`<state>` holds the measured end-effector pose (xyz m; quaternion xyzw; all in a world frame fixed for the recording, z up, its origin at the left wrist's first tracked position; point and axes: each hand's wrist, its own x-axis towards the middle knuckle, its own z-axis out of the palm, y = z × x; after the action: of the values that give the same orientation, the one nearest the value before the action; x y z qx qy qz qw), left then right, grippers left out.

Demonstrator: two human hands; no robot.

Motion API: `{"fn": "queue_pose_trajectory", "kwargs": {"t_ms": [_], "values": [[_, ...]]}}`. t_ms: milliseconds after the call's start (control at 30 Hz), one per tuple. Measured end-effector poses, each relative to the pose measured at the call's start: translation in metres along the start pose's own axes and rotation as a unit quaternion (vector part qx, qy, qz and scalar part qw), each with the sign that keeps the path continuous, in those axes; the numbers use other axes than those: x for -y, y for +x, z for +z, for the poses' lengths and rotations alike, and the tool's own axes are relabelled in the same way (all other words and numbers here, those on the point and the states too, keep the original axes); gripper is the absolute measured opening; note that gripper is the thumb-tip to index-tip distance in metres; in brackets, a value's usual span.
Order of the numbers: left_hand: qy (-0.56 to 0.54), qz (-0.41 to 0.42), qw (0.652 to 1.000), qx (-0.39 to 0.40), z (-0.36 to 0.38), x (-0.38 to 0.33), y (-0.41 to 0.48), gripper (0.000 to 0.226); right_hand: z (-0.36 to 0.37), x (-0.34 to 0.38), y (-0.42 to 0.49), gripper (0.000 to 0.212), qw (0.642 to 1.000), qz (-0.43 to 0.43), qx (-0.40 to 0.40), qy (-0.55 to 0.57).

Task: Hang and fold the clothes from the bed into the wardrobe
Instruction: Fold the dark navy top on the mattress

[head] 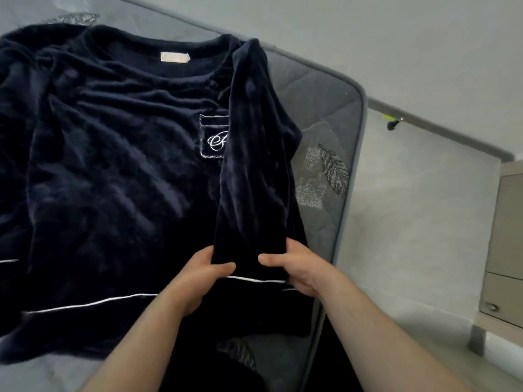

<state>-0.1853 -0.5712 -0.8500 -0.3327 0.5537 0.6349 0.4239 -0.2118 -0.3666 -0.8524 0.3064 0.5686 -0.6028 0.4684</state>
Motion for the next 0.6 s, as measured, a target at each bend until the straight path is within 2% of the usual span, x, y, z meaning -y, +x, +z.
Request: {"fn": "queue_pose_trajectory", "kwargs": {"t_ms": [67,133,167,200,267,333,433,467,500,567,600], "values": [[-0.127,-0.034,0.991,0.019,0.016,0.016,-0.007,0.023,-0.008,-0.008,-0.01,0.034,0.998,-0.012,-0.055,0.0],[-0.169,-0.039,0.984,0.027,0.034,0.034,-0.01,0.025,-0.019,-0.019,-0.018,0.025,0.99,-0.055,-0.13,0.018],[-0.157,-0.031,0.987,0.024,0.041,0.044,-0.009,0.028,-0.025,-0.027,-0.021,0.025,0.985,-0.071,-0.157,0.016],[-0.14,-0.021,0.99,0.016,0.047,0.051,-0.009,0.033,-0.03,-0.035,-0.024,0.036,0.983,-0.077,-0.164,0.014],[-0.1,-0.007,0.995,-0.009,0.053,0.059,-0.009,0.042,-0.035,-0.048,-0.031,0.062,0.99,-0.053,-0.133,0.005],[-0.02,0.03,0.998,-0.056,0.055,0.062,-0.006,0.043,-0.04,-0.056,-0.033,0.07,0.99,-0.049,-0.104,-0.085],[0.135,0.129,0.973,-0.139,0.054,0.062,-0.003,0.05,-0.037,-0.052,-0.034,0.073,0.957,-0.08,-0.144,-0.238],[0.182,0.158,0.958,-0.156,0.053,0.065,-0.005,0.059,-0.033,-0.05,-0.036,0.079,0.933,-0.11,-0.171,-0.298],[0.248,0.201,0.929,-0.189,0.05,0.07,-0.006,0.073,-0.028,-0.051,-0.038,0.088,0.89,-0.154,-0.212,-0.372],[0.416,0.318,0.824,-0.217,0.044,0.08,-0.005,0.098,-0.025,-0.06,-0.036,0.102,0.776,-0.247,-0.263,-0.518],[0.482,0.353,0.781,-0.182,0.044,0.082,-0.003,0.104,-0.026,-0.065,-0.034,0.104,0.738,-0.272,-0.253,-0.564]]}}
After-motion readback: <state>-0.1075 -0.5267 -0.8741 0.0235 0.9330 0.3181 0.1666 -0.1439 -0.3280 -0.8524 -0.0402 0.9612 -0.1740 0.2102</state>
